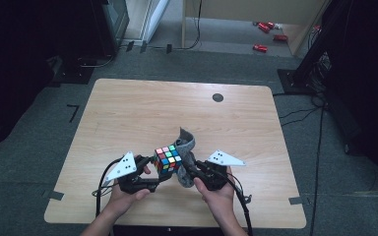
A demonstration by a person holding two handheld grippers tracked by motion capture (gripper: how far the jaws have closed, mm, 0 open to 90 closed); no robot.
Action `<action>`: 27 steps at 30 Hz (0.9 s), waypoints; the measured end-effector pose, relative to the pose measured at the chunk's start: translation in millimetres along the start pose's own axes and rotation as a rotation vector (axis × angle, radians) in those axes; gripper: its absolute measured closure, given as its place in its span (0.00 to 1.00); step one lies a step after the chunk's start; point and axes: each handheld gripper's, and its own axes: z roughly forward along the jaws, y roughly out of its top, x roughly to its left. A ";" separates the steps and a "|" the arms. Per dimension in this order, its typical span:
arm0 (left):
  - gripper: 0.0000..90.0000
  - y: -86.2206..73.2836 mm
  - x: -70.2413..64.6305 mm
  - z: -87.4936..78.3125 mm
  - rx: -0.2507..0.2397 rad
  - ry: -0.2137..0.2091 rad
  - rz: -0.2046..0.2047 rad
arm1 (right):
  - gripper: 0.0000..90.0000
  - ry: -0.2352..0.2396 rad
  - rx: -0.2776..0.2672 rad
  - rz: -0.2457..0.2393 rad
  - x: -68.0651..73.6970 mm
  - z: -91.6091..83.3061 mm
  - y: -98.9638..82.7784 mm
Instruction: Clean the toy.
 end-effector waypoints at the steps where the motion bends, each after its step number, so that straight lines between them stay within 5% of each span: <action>1: 0.38 -0.3 0.3 0.3 0.000 -0.009 -0.005 | 0.81 0.003 0.000 0.006 -0.8 -0.3 0.7; 8: 0.38 -1.1 -5.3 5.7 0.024 -0.039 0.015 | 0.81 0.022 -0.087 0.030 -5.5 -13.2 10.4; 15: 0.38 1.1 0.6 -0.5 -0.007 -0.039 -0.015 | 0.81 0.058 -0.010 0.031 -5.2 -0.4 0.3; 22: 0.38 -0.8 -4.4 4.3 0.016 -0.037 0.002 | 0.81 0.043 -0.082 0.009 -4.3 -15.0 12.3; 27: 0.38 0.8 -0.9 0.6 0.000 -0.026 -0.016 | 0.81 0.054 -0.017 0.028 -4.9 -3.7 2.8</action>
